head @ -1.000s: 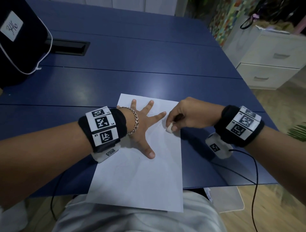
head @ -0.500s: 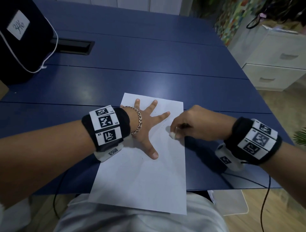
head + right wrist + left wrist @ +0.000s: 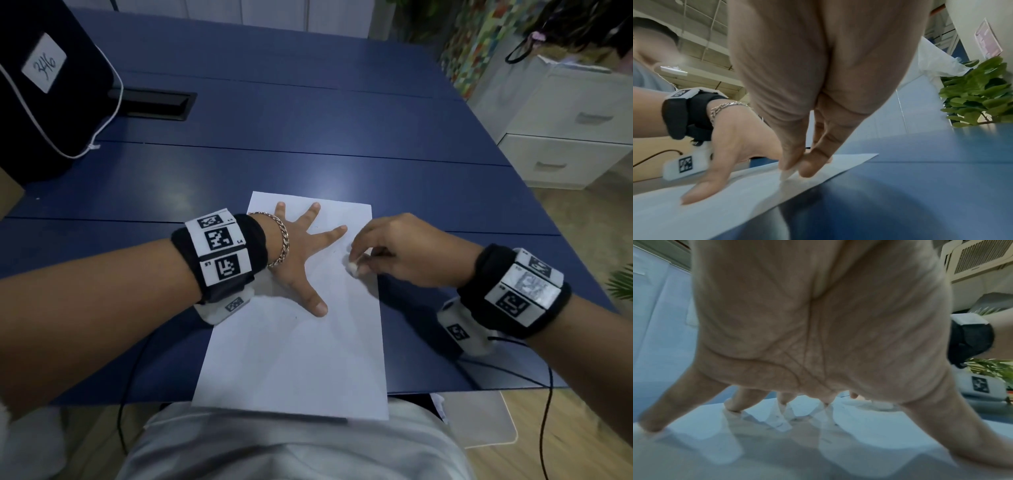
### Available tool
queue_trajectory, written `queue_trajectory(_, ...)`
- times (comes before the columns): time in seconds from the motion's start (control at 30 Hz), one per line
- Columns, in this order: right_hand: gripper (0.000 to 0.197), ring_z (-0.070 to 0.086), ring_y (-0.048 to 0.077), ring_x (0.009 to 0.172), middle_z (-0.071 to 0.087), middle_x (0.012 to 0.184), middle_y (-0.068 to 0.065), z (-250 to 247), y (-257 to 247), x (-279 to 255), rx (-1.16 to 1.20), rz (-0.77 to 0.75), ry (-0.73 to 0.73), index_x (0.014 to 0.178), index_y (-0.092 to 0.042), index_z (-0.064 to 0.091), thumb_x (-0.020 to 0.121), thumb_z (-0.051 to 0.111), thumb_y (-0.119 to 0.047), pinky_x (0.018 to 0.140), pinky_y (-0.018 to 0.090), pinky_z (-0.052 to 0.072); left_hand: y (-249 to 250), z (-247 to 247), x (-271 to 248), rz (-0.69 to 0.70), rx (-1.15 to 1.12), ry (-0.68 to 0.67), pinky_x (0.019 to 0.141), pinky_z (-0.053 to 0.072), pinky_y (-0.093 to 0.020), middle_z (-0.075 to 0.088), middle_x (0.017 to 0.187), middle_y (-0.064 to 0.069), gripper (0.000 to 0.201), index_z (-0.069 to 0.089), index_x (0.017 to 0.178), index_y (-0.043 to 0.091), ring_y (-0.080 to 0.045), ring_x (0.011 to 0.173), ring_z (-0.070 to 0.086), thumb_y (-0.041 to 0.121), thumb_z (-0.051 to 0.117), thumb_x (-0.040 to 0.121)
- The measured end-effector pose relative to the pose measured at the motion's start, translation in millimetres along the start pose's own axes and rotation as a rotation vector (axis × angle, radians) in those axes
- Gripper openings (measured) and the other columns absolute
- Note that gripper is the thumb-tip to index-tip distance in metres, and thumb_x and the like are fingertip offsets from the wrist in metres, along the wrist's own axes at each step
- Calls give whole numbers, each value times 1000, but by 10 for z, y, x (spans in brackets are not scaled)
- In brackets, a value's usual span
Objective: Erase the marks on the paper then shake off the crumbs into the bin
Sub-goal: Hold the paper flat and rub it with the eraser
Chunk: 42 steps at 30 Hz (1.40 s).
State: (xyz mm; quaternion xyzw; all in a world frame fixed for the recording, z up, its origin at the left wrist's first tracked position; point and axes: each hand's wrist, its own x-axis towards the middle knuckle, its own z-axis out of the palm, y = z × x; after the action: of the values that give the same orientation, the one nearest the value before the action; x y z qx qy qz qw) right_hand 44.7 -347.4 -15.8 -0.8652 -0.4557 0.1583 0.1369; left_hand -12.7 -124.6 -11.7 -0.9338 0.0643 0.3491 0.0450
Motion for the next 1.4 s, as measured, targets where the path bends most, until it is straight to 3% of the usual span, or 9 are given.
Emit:
queue_trajectory(0.2,23,68,5,94,68,118,-14,55,-18,51,-46,-6,13,119,-31,77,97,71,-28,90,29,57,-111,132,8,90,17,62,117,-2,-78,-43,163,10,140,-31,148,60,-41,154,-30,104,58,50)
queue_trajectory(0.33,23,66,3,90,71,113,-13,11,-34,53,-61,-41,-6,117,-30,78,95,74,-27,87,24,55,-83,254,17,89,10,58,115,-1,-80,-47,158,19,151,-37,144,60,-46,152,-31,107,56,34)
queue_trajectory(0.47,20,65,5,86,72,108,-11,2,-57,60,-69,-30,14,114,-27,79,95,74,-22,85,28,56,-90,223,40,103,-1,53,114,2,-82,-45,156,29,153,-37,145,59,-50,152,-28,105,59,35)
queue_trajectory(0.63,19,65,7,83,70,95,-13,53,-226,-63,-104,-152,-122,96,-24,79,91,68,-9,77,21,52,-79,223,55,90,10,41,114,6,-83,-45,156,27,154,-38,145,58,-51,151,-27,106,60,35)
queue_trajectory(0.73,18,65,7,84,70,96,-12,34,-195,-40,-124,-150,-99,98,-24,80,91,71,-9,77,18,50,-82,222,55,91,19,37,114,7,-82,-46,156,27,155,-39,144,58,-51,152,-26,106,58,33)
queue_trajectory(0.87,23,66,8,86,70,99,-14,7,-119,-23,-110,-82,-4,101,-23,80,88,71,-5,81,23,54,-73,213,42,90,16,35,114,6,-82,-45,157,28,155,-37,145,59,-51,152,-26,105,60,34)
queue_trajectory(1.03,17,64,4,83,69,96,-13,83,-363,-178,-76,-212,-191,100,-24,79,91,72,-11,78,20,52,-71,214,42,83,24,33,114,7,-82,-45,157,27,155,-38,145,58,-51,152,-26,105,61,35)
queue_trajectory(1.2,18,62,5,81,62,89,-19,16,-204,-45,-110,-114,-23,92,-23,78,88,71,-6,79,29,54,-72,210,32,83,26,26,115,8,-82,-45,156,28,155,-38,144,59,-51,152,-27,107,58,32)
queue_trajectory(1.4,14,65,10,81,70,94,-8,102,-449,-217,-65,-227,-202,98,-20,78,91,71,-10,76,25,52,-62,214,38,72,52,27,115,10,-81,-46,157,26,155,-39,144,58,-52,152,-25,107,58,34)
